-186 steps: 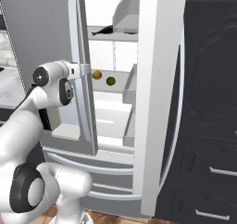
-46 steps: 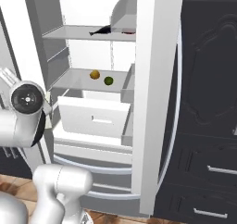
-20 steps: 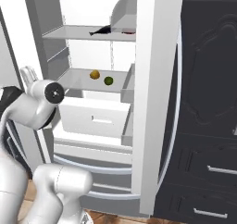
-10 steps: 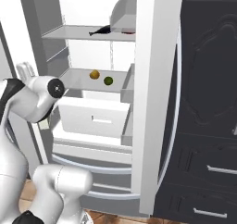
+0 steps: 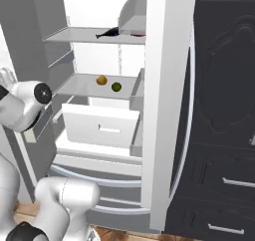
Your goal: Gather the squash and lime from the fridge and place them on a tray on the dining counter. Then gather the fish and steak from the fridge and place them on the other tray.
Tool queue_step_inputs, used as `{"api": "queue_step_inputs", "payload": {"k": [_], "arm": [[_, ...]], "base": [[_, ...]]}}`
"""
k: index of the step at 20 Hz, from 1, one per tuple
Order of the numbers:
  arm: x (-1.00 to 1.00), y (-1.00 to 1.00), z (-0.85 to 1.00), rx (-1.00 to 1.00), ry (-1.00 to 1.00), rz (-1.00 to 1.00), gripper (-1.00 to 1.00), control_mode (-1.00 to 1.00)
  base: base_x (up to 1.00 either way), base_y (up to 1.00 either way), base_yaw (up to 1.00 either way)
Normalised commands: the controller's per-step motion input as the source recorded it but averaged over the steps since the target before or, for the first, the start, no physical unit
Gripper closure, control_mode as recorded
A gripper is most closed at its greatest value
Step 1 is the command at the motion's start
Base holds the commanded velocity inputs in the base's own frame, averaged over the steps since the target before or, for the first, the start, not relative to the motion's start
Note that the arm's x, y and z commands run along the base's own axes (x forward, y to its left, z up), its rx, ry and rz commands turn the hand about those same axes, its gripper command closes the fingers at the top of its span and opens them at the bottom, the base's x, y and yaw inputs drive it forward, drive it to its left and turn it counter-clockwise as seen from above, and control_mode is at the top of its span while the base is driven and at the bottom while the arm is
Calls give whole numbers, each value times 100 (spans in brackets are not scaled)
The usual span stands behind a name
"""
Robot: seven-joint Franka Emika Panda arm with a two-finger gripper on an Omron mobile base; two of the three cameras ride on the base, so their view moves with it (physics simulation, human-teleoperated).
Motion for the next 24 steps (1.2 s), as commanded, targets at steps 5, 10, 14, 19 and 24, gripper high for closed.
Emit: {"api": "queue_step_inputs", "payload": {"k": [5, 10, 14, 19, 24], "arm": [[11, 77, -22, 0, 0, 0, -100, -100], [19, 68, -15, 0, 0, -2, -100, -100], [0, 45, -4, -2, 0, -1, -100, -100], [-81, 0, 20, -16, -11, 2, -100, -100], [-100, -39, 42, -16, -18, 2, -100, -100]], "base": [[0, 0, 0], [0, 0, 0], [0, 0, 0], [0, 0, 0], [0, 0, 0]]}}
